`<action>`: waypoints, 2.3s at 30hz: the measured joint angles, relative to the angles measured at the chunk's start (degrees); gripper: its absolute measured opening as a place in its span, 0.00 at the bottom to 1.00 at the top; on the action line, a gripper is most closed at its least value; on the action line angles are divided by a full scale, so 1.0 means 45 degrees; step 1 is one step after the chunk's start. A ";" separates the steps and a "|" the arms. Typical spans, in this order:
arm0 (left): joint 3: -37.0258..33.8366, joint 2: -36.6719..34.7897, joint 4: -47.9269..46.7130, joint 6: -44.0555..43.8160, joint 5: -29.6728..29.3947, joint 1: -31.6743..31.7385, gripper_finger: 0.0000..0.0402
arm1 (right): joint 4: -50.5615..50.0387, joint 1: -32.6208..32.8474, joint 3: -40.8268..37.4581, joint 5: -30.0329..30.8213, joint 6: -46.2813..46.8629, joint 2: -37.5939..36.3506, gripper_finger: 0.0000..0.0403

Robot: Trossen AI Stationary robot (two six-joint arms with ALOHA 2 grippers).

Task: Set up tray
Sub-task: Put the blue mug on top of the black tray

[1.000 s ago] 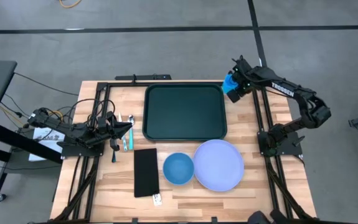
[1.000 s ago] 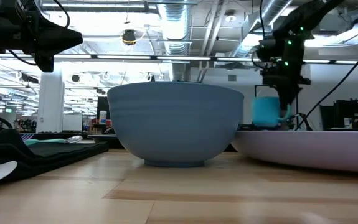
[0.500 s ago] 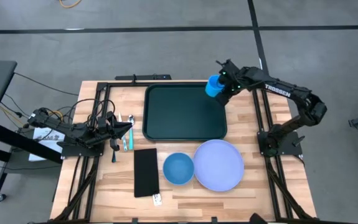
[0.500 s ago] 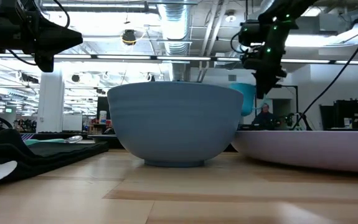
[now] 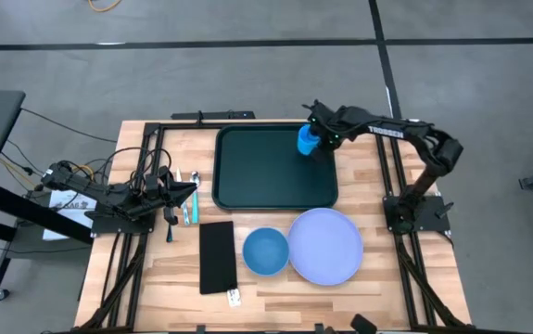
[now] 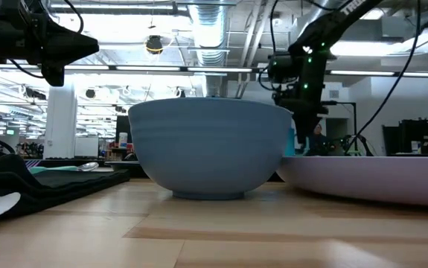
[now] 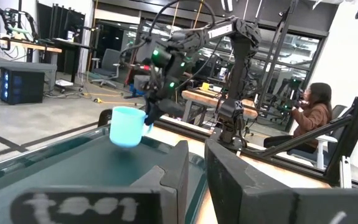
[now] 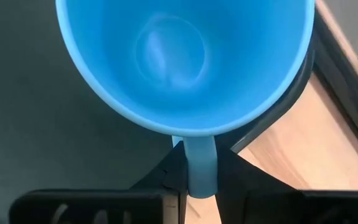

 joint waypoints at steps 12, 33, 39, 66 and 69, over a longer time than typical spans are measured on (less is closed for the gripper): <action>0.0000 -0.0002 0.0000 0.0000 0.0000 0.0003 0.10 | 0.0147 0.0000 0.0000 0.0075 -0.0151 0.0506 0.13; 0.0000 -0.0002 0.0000 -0.0005 0.0000 0.0001 0.10 | 0.0136 0.0005 0.0000 0.0070 -0.0477 0.0506 0.19; 0.0000 0.0000 -0.0002 -0.0005 0.0001 0.0002 0.10 | 0.0052 0.0005 0.0000 0.0459 -0.0487 0.0501 0.19; 0.0000 -0.0003 0.0005 -0.0010 0.0001 0.0000 0.10 | -0.0458 0.0170 0.0521 0.0503 -0.0918 0.0491 0.39; 0.0000 -0.0001 0.0005 -0.0010 0.0001 0.0002 0.10 | -0.1009 0.0176 0.0988 0.0436 -0.1016 0.0490 0.46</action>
